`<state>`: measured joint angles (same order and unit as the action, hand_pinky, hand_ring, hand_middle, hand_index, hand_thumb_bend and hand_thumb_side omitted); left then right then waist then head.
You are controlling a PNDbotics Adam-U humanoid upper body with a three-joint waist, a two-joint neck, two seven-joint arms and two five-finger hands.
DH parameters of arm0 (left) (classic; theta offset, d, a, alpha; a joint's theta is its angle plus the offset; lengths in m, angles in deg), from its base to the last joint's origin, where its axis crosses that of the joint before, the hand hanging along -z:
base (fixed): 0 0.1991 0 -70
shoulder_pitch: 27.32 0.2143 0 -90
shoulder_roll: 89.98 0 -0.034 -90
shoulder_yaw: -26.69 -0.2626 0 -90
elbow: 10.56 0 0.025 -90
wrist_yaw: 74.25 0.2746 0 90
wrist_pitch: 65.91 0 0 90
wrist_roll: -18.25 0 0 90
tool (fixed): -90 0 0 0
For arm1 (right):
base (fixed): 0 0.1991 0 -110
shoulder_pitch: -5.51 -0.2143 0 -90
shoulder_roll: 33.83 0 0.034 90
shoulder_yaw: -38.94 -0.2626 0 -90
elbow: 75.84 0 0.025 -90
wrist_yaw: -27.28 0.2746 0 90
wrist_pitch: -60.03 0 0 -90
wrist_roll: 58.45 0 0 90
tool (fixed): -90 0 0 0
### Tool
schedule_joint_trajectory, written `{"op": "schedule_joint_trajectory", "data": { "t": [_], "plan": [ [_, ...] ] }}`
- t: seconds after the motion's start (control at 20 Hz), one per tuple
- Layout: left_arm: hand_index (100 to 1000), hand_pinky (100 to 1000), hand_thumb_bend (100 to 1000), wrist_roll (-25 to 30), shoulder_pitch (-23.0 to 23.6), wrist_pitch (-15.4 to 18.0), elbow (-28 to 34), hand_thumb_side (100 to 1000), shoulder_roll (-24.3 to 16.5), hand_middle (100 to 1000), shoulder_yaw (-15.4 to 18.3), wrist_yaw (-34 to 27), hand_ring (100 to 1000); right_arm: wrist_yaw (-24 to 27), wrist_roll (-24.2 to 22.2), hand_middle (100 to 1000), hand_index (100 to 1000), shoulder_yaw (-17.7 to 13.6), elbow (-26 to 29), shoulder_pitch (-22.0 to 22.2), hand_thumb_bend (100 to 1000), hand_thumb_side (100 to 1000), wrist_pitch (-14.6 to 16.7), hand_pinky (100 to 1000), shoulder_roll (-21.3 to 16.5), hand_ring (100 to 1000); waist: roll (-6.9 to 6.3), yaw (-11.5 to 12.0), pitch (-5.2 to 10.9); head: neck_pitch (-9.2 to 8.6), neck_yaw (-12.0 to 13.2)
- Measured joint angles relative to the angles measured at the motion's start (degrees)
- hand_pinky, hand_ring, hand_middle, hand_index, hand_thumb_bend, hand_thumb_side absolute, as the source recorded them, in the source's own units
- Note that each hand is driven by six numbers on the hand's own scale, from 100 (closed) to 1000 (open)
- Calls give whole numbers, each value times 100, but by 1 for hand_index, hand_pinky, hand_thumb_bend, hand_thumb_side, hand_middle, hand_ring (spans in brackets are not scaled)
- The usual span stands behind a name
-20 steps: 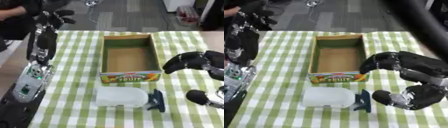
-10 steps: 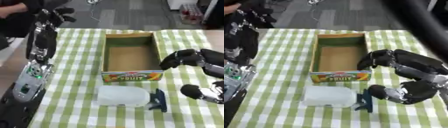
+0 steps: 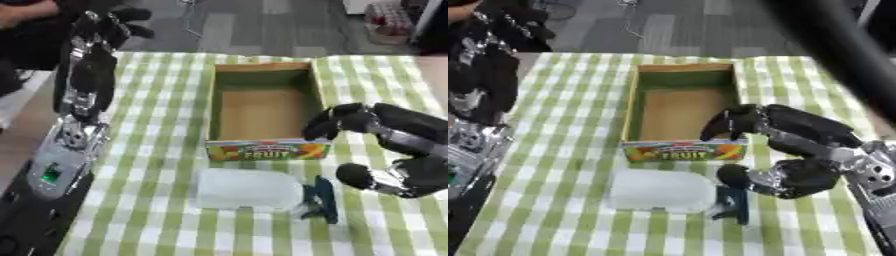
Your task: Pick up objects on the table and place them in the box.
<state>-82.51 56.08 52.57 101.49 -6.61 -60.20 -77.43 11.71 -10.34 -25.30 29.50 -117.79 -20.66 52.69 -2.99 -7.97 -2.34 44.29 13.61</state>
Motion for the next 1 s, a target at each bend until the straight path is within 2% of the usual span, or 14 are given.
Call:
{"op": "schedule_joint_trajectory", "data": {
  "t": [0.25, 0.55, 0.75, 1.0],
  "plan": [
    [870, 615, 567, 2, -55, 1, 0, 910, 1, 810, -1, -40, 750, -154, -70, 798, 858, 72, -177, -50, 460, 1000, -31, 705, 202, 840, 1, 36, 0, 0, -3],
    [870, 614, 569, 8, -93, 6, 0, 911, 1, 810, -1, -43, 750, -270, -119, 805, 858, 137, -284, -48, 490, 1000, -27, 708, 270, 840, 0, 49, 0, 1, -2],
    [870, 613, 570, 14, -101, 7, 0, 911, 1, 810, -2, -43, 750, -344, -168, 804, 859, 179, -351, -47, 604, 1000, -7, 708, 318, 839, -4, 64, -7, 1, -1],
    [870, 612, 571, 32, -126, -4, 2, 912, 1, 809, -3, -45, 749, -581, -210, 818, 880, 216, -547, -47, 658, 1000, 32, 716, 397, 845, -73, 96, -46, 1, 3]
  ]
}}
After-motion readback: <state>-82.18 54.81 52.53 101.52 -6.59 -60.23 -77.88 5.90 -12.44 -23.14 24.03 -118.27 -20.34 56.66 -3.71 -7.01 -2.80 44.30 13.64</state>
